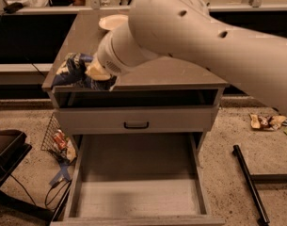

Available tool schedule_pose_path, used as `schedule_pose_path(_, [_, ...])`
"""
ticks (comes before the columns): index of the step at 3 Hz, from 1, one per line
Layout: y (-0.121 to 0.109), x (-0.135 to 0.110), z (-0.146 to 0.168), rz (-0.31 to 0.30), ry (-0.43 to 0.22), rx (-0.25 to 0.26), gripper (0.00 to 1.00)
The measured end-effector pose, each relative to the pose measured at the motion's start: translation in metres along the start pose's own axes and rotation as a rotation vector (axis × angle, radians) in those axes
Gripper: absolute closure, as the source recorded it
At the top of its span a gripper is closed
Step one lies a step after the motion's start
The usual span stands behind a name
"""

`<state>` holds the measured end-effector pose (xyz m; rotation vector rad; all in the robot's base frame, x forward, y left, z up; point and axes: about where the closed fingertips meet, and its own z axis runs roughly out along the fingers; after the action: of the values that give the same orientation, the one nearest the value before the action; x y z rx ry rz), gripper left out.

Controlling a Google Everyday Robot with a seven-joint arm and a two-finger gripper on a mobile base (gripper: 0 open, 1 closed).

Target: Pick blue chip bag from middle drawer and place on counter

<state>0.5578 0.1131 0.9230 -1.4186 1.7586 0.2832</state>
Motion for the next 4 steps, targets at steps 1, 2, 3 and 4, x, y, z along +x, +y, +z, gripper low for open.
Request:
schedule_pose_path(1, [-0.049, -0.033, 0.016, -0.147, -0.001, 0.113, 1.0])
schedule_pose_path(2, [-0.08, -0.033, 0.049, -0.259, -0.008, 0.137, 1.0])
schedule_pose_path(3, [-0.102, -0.02, 0.078, -0.365, -0.013, 0.172, 1.0])
schedule_pose_path(4, [-0.118, -0.006, 0.101, -0.438, -0.017, 0.219, 1.0])
